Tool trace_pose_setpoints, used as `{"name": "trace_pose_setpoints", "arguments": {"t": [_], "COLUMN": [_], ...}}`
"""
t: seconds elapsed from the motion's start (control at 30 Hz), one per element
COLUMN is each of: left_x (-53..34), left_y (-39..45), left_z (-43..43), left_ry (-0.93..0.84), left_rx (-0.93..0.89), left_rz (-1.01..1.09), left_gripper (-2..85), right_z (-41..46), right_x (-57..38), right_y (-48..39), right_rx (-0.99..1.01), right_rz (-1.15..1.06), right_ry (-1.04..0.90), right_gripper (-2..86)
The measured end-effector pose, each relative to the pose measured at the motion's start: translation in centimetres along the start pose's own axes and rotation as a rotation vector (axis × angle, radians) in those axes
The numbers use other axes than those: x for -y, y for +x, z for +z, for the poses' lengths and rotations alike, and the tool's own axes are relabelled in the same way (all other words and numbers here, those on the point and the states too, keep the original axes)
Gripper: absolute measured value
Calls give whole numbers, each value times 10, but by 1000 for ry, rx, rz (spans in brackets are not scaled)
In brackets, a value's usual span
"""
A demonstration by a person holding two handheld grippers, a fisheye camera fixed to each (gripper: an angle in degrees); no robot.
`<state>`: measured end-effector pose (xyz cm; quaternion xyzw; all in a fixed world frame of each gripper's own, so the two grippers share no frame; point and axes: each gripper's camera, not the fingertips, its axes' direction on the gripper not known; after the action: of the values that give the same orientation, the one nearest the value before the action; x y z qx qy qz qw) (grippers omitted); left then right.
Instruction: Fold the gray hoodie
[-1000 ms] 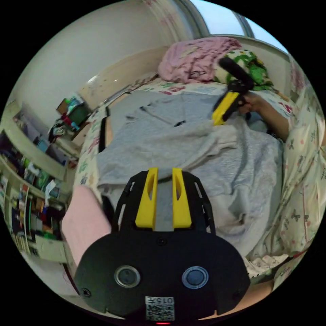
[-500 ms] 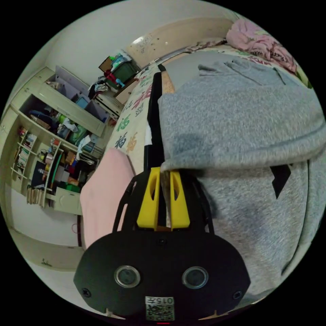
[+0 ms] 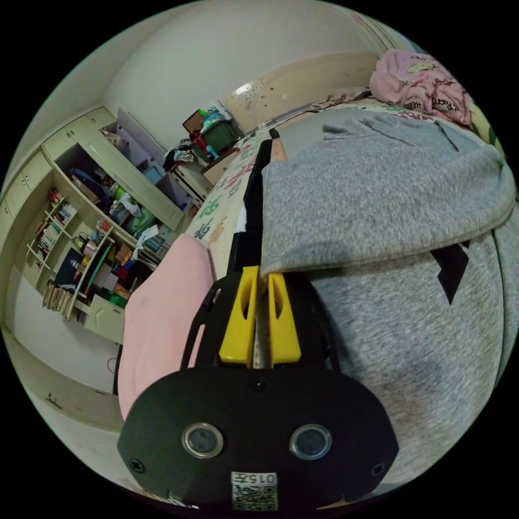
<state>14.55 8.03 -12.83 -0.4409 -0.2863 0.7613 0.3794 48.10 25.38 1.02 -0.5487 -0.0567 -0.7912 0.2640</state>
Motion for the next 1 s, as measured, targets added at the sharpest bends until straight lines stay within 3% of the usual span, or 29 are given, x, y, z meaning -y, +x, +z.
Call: {"name": "trace_pose_setpoints", "arguments": {"t": [0.1,0.17,0.33,0.53,0.67,0.8,0.87,1.0], "left_x": [-9,-14,-28,-42,-49,-58,-61,-68], "left_y": [1,2,-8,-5,-3,-6,-7,-9], "left_z": [1,3,11,20,27,37,42,54], "left_ry": [4,6,6,9,10,11,12,13], "left_rx": [0,-1,-54,-38,-29,-38,-37,-36], "left_rz": [-6,-9,-41,-39,-35,-43,-46,-46], "left_gripper": [4,3,2,1,2,3,3,4], "right_z": [23,17,-11,35,12,-20,-17,29], "right_x": [7,7,-5,0,-11,-23,-23,-14], "right_y": [-7,-12,-23,-18,-19,-10,-1,20], "right_rx": [-81,-123,68,153,95,-95,-105,-11], "right_rz": [28,40,-26,-33,-58,22,68,80], "right_ry": [-92,-92,-15,-176,-98,166,189,-60], "right_gripper": [86,14,-8,-9,-8,-2,7,76]}}
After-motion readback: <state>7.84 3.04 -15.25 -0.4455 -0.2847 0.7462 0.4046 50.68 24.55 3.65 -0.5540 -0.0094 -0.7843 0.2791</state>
